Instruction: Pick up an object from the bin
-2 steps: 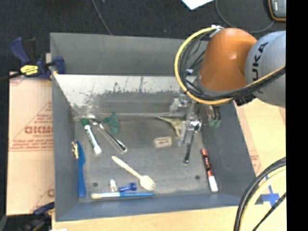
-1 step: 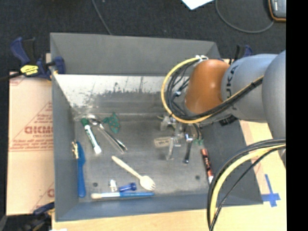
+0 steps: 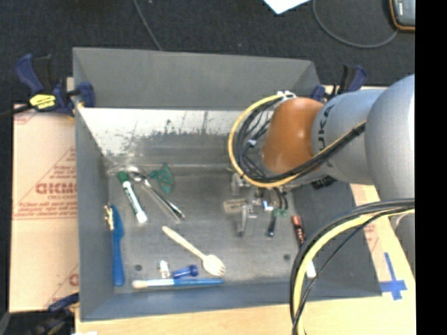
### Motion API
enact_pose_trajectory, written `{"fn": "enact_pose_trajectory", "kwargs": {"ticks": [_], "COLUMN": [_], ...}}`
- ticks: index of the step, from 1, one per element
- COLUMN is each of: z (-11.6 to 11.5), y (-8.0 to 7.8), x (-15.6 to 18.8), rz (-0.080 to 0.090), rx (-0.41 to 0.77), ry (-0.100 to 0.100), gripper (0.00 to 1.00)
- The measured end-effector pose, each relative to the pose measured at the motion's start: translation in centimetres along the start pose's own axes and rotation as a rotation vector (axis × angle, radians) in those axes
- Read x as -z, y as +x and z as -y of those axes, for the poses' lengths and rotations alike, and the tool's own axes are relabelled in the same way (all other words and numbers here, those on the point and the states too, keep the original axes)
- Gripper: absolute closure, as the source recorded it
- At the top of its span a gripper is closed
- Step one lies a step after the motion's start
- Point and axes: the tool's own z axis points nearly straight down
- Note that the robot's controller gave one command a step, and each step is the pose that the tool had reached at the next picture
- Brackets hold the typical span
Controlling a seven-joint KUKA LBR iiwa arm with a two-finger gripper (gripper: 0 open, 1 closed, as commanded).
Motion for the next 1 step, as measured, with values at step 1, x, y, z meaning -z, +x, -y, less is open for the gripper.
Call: {"fn": "enact_pose_trajectory", "kwargs": {"ticks": [1], "z": [0.03], "y": [-0.09], "x": [1.67], "rz": [0.002], "rx": [0.002], "ry": [0.000], "gripper": [0.00]}}
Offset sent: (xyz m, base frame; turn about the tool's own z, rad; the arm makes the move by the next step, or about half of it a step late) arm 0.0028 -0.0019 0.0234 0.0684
